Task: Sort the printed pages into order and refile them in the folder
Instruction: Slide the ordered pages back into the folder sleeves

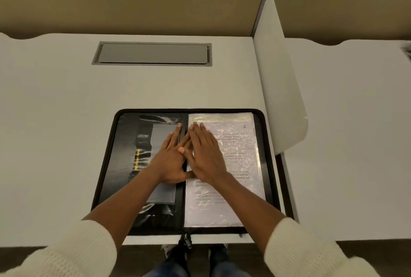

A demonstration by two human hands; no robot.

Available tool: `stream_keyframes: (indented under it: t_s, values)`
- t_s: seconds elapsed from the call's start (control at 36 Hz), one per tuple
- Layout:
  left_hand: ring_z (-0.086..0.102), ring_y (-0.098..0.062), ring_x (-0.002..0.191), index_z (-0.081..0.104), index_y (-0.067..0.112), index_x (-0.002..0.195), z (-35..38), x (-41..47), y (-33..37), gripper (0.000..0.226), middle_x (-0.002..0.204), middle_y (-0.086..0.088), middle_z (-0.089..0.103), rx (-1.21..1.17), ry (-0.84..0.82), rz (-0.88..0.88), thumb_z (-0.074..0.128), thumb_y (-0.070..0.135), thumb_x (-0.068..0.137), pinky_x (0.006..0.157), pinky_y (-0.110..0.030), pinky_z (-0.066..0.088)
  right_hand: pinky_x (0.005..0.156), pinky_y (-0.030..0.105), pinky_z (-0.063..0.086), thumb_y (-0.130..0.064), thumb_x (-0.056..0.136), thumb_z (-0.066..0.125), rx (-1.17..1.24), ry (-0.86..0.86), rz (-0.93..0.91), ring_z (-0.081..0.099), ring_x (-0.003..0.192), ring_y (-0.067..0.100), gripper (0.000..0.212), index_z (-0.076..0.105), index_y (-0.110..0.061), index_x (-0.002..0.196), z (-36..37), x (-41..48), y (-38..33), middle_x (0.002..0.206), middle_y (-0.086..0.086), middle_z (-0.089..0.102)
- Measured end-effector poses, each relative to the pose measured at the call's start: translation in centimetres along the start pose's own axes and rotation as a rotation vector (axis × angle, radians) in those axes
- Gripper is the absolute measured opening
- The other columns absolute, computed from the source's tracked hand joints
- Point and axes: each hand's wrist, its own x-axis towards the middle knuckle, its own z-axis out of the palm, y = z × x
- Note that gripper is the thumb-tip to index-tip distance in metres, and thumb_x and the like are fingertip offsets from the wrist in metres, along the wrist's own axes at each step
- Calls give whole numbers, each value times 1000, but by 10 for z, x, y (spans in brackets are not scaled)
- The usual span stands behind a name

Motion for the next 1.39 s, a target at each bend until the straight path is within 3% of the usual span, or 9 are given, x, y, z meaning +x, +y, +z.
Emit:
stream_keyframes:
  t_s: [0.14,0.22,0.47,0.56,0.64,0.78,0.89,1.22,1.39]
  values:
    - [-38,-29,154,-26,26,163,-1,5,1,130,170,7,-35,5,-28,-38,46,96,81,130,-55,-9,131,46,4,-72,104,4,-119,-32,41,-14,161,17,83,7,-18,168,2,18,33,176,2,-5]
    - [-41,-29,152,-28,28,162,-2,7,0,132,168,8,-38,25,-71,-54,45,99,78,129,-55,-11,131,46,4,-73,104,6,-181,1,68,-15,160,17,84,3,-18,168,-7,16,64,175,2,-10]
    - [-43,-29,151,-30,30,161,-7,7,0,133,166,10,-41,14,-135,-65,43,100,75,129,-56,-12,130,49,12,-74,103,10,-126,134,314,-2,162,22,90,13,-11,167,-34,8,125,176,6,4]
    - [-43,-29,151,-30,30,161,-9,8,1,133,167,10,-40,2,-129,-59,45,99,75,129,-57,-12,130,50,14,-73,104,14,-88,208,323,-3,162,25,92,13,-6,166,-41,-2,115,175,10,-1]
    - [-42,-31,151,-28,27,162,-9,6,3,133,167,7,-39,4,-121,-49,44,99,77,129,-60,-8,131,50,10,-65,106,29,-89,238,149,-7,162,28,87,6,-7,167,-40,-26,72,175,11,-8]
    - [-33,-39,155,-22,18,164,-16,-2,14,136,168,-11,-37,12,-23,1,30,104,72,127,-66,-1,131,52,11,-57,108,40,86,76,-7,-10,162,24,85,0,-10,167,-1,-82,-8,175,7,-14]
    - [-24,-39,158,-12,8,166,-8,-17,27,134,171,-18,-28,89,33,106,44,95,81,130,-61,5,130,52,14,-63,107,37,140,53,42,-6,162,22,87,3,-9,167,25,-109,-18,175,6,-10]
    - [-30,-36,157,-20,10,164,3,-39,41,162,168,-17,-34,99,-99,132,49,109,57,129,-62,2,130,52,14,-75,102,19,-48,2,199,-12,161,23,94,-6,-11,166,13,-153,32,174,5,-17]
    - [-32,-36,156,-22,11,164,3,-38,42,164,168,-16,-36,96,-87,130,53,108,56,129,-62,1,130,54,13,-72,100,31,-41,103,343,-8,162,22,94,-4,-15,167,2,-173,57,175,2,-13]
